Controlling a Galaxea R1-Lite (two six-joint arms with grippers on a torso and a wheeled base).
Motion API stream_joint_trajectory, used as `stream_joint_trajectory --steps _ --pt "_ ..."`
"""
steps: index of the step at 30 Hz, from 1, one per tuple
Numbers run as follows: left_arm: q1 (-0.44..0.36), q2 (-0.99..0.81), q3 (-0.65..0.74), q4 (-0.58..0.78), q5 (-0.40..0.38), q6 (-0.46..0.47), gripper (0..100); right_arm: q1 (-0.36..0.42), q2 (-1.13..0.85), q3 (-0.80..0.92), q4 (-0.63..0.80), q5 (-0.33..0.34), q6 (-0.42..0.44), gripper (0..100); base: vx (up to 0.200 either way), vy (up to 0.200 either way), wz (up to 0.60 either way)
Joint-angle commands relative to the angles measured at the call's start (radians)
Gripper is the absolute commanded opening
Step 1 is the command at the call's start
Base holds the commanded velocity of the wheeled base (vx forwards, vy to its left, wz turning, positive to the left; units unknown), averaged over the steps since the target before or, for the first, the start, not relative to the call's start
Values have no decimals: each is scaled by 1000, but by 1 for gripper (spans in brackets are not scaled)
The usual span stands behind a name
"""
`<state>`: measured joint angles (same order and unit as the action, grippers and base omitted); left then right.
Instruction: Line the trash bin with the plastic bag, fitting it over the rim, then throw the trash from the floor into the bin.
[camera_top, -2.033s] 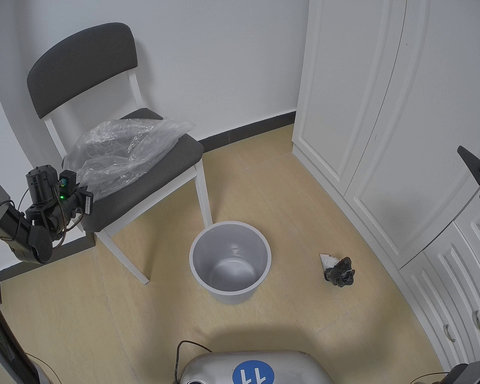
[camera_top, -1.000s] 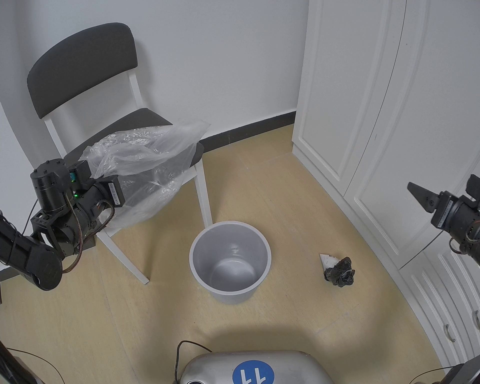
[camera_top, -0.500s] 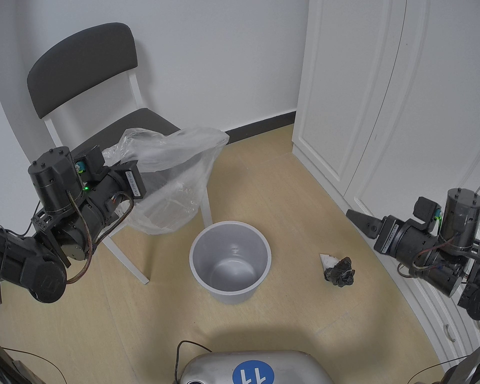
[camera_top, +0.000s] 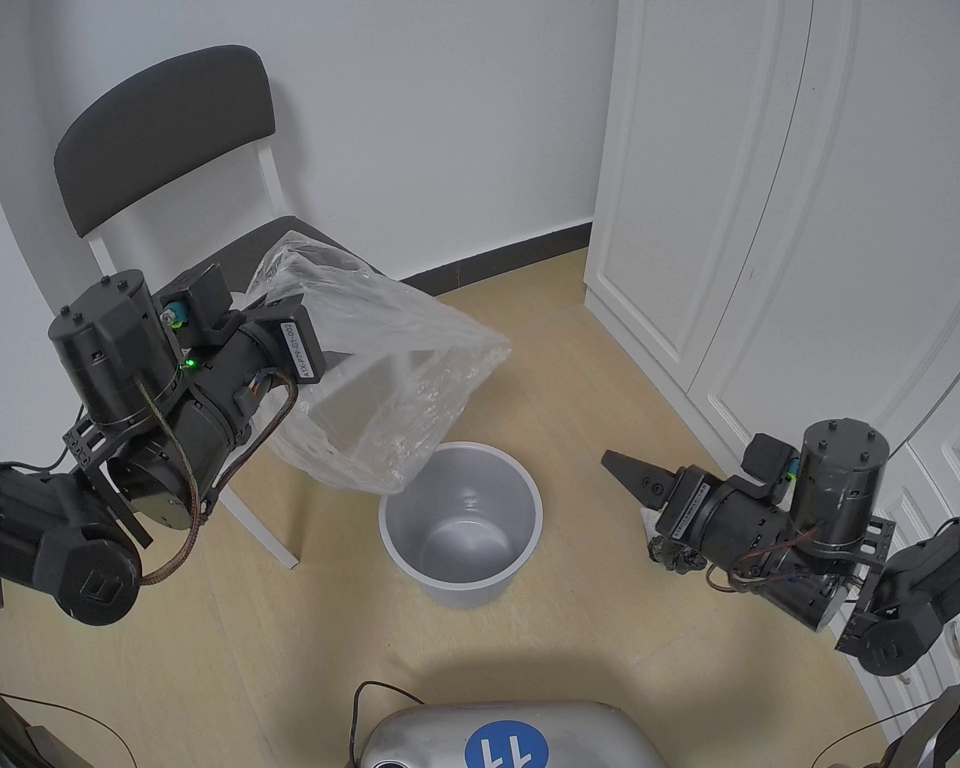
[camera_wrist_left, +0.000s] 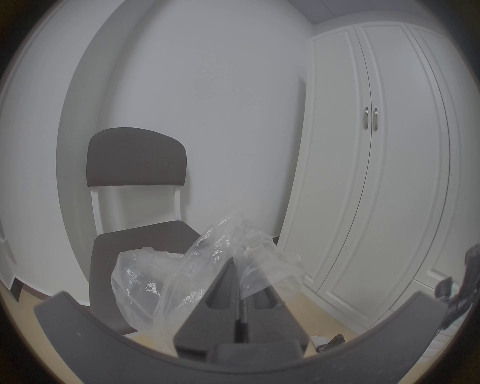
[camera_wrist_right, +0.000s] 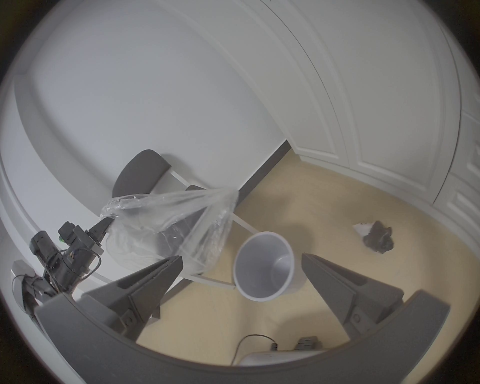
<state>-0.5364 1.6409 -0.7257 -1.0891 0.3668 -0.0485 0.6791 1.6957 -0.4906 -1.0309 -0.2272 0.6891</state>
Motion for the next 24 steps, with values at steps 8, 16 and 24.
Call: stream_joint_trajectory --steps 8,16,24 --pt "-112 -81 -3 12 37 1 0 97 311 87 -262 -6 165 100 0 0 0" --pt "-174 -82 -14 12 92 2 0 126 438 115 -410 5 164 100 0 0 0" --pt "-211 -108 -9 12 93 1 0 137 456 110 -414 5 167 100 0 0 0"
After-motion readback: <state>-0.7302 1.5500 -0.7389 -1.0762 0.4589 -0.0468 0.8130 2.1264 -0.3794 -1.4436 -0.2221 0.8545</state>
